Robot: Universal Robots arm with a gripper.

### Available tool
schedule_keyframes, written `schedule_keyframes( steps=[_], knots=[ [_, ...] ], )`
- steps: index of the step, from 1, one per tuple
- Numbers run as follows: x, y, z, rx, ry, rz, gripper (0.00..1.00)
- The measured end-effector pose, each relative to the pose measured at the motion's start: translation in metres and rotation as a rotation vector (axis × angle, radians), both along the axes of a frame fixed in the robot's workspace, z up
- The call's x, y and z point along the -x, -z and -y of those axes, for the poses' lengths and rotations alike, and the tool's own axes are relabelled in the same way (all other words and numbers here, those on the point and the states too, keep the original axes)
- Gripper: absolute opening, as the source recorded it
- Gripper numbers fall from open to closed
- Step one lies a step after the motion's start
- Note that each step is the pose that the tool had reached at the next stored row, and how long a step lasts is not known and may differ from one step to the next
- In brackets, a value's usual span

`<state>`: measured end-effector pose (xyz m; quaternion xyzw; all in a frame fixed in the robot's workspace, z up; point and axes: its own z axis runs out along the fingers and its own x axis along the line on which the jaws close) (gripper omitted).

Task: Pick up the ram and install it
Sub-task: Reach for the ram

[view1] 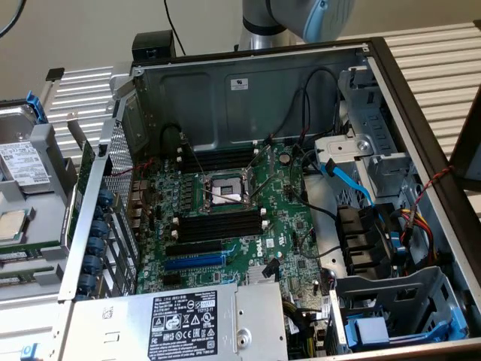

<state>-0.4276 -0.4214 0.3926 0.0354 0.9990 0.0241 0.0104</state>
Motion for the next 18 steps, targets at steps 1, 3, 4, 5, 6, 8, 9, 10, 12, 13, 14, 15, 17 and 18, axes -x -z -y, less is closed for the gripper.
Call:
schedule_keyframes(
  steps=[1, 3, 4, 5, 6, 8, 9, 10, 12, 13, 14, 15, 17, 18],
  knots=[
    [0.004, 0.0000, 0.0002, 0.0000, 0.000, 0.0000, 0.11],
    [0.009, 0.0000, 0.0004, -0.0002, 0.000, 0.0000, 0.11],
    [0.012, 0.0000, 0.0003, -0.0002, 0.000, 0.0000, 0.11],
    [0.015, 0.0000, 0.0004, -0.0002, 0.000, 0.0000, 0.11],
    [0.018, 0.0000, 0.0003, -0.0002, 0.000, -0.0001, 0.11],
    [0.023, 0.0000, 0.0003, -0.0003, 0.000, -0.0001, 0.11],
    [0.024, 0.0001, 0.0003, -0.0004, 0.000, 0.0000, 0.11],
    [0.024, 0.0000, 0.0004, -0.0004, 0.000, 0.0000, 0.11],
    [0.024, 0.0001, 0.0004, -0.0004, 0.000, 0.0000, 0.11],
    [0.024, 0.0000, 0.0004, -0.0004, 0.000, 0.0000, 0.11],
    [0.024, 0.0000, 0.0004, -0.0004, 0.000, 0.0000, 0.11],
    [0.025, 0.0000, 0.0002, -0.0004, 0.000, -0.0001, 0.11],
    [0.025, 0.0000, -0.0011, -0.0003, 0.000, -0.0001, 0.11],
    [0.025, 0.0000, -0.0018, -0.0004, 0.000, 0.0000, 0.11]
  ],
)
